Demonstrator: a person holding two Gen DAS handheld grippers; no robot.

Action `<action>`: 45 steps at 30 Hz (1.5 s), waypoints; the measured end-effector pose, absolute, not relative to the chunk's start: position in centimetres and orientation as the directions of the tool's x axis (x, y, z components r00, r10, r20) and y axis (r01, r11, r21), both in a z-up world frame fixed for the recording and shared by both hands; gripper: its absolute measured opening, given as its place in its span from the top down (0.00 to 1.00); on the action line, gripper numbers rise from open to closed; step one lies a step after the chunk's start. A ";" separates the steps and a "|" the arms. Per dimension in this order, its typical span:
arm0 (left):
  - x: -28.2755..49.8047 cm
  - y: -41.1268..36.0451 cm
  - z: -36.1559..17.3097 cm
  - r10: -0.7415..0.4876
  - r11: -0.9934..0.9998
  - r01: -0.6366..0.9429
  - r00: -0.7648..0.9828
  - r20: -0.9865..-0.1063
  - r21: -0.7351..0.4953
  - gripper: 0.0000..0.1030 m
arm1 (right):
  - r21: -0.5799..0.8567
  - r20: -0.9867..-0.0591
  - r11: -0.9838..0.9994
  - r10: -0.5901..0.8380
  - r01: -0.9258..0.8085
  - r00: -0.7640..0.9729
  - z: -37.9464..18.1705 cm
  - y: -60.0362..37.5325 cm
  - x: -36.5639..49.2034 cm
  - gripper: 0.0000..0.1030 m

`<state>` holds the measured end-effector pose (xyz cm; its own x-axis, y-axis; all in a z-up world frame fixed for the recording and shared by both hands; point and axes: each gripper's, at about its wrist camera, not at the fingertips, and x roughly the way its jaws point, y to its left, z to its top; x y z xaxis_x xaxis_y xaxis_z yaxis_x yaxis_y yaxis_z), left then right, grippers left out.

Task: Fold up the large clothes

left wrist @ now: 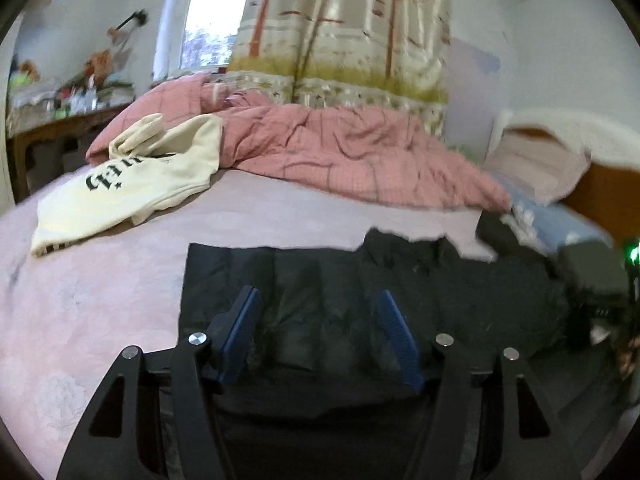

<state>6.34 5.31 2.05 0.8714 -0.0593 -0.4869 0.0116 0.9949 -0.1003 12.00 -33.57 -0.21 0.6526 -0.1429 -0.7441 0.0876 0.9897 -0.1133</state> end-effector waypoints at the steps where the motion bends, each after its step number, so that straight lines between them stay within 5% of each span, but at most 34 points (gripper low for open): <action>1: 6.7 4.6 1.4 -0.038 0.998 0.007 0.860 -0.509 -0.062 0.40 | -0.184 -0.739 0.978 -0.206 0.103 0.641 -0.6 -32.9 12.2 0.43; 3: 7.3 3.7 0.1 -0.020 1.000 0.008 0.840 -0.542 -0.025 0.40 | -0.250 -0.734 0.955 -0.296 0.161 0.612 -1.4 -32.3 12.8 0.44; 5: 8.4 3.3 -1.3 0.012 1.000 -0.015 0.810 -0.586 0.000 0.40 | -0.251 -0.729 0.941 -0.339 0.229 0.595 -1.6 -32.9 12.8 0.57; 7: 9.5 3.4 -2.5 0.022 0.999 -0.032 0.766 -0.642 -0.004 0.40 | -0.232 -0.718 0.927 -0.368 0.295 0.591 -1.2 -34.4 12.3 0.84; 14: 9.7 4.0 -3.2 0.009 0.999 -0.038 0.750 -0.661 -0.030 0.40 | 0.041 -0.690 0.880 -0.318 0.473 0.651 2.2 -42.3 8.8 0.85; 19: 9.8 3.4 -3.4 0.026 0.999 -0.034 0.750 -0.660 0.001 0.40 | 0.285 -0.677 0.869 -0.117 0.405 0.727 3.1 -45.9 7.2 0.85; 23: 9.9 3.4 -3.4 0.026 0.999 -0.034 0.750 -0.661 0.001 0.40 | 0.319 -0.674 0.882 -0.045 0.346 0.737 3.1 -46.0 7.2 0.94; 28: 9.9 3.3 -3.4 0.028 0.999 -0.032 0.750 -0.661 0.006 0.40 | 0.311 -0.661 0.943 0.122 0.122 0.740 4.1 -43.2 7.7 0.94; 30: 9.9 3.2 -3.4 0.031 0.999 -0.031 0.749 -0.661 0.012 0.40 | 0.279 -0.626 0.950 0.069 0.141 0.777 4.9 -42.5 7.3 0.92; 32: 9.9 3.1 -3.5 0.033 0.999 -0.029 0.749 -0.662 0.017 0.40 | 0.275 -0.584 0.918 -0.075 0.285 0.808 5.5 -42.9 6.8 0.70; 33: 9.9 3.1 -3.5 0.035 0.999 -0.029 0.749 -0.662 0.019 0.40 | 0.299 -0.554 0.896 -0.117 0.328 0.824 5.5 -43.2 6.3 0.47; 36: 9.9 3.1 -3.5 0.034 0.999 -0.028 0.748 -0.663 0.020 0.40 | 0.318 -0.587 0.887 -0.093 0.334 0.804 4.2 -43.9 7.3 0.42; 42: 9.9 2.9 -3.6 0.040 0.999 -0.027 0.747 -0.663 0.030 0.39 | 0.366 -0.686 0.900 0.090 0.236 0.722 0.1 -43.1 10.2 0.86; 45: 9.9 2.9 -3.6 0.035 0.999 -0.020 0.748 -0.663 0.030 0.39 | 0.397 -0.723 0.909 0.224 0.128 0.654 -0.7 -41.1 11.3 0.89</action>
<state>9.86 2.93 -3.58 0.7481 0.0346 -0.6627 -0.0199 0.9994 0.0297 11.29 -41.07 -0.66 0.6540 0.2238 -0.7227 0.1281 0.9087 0.3973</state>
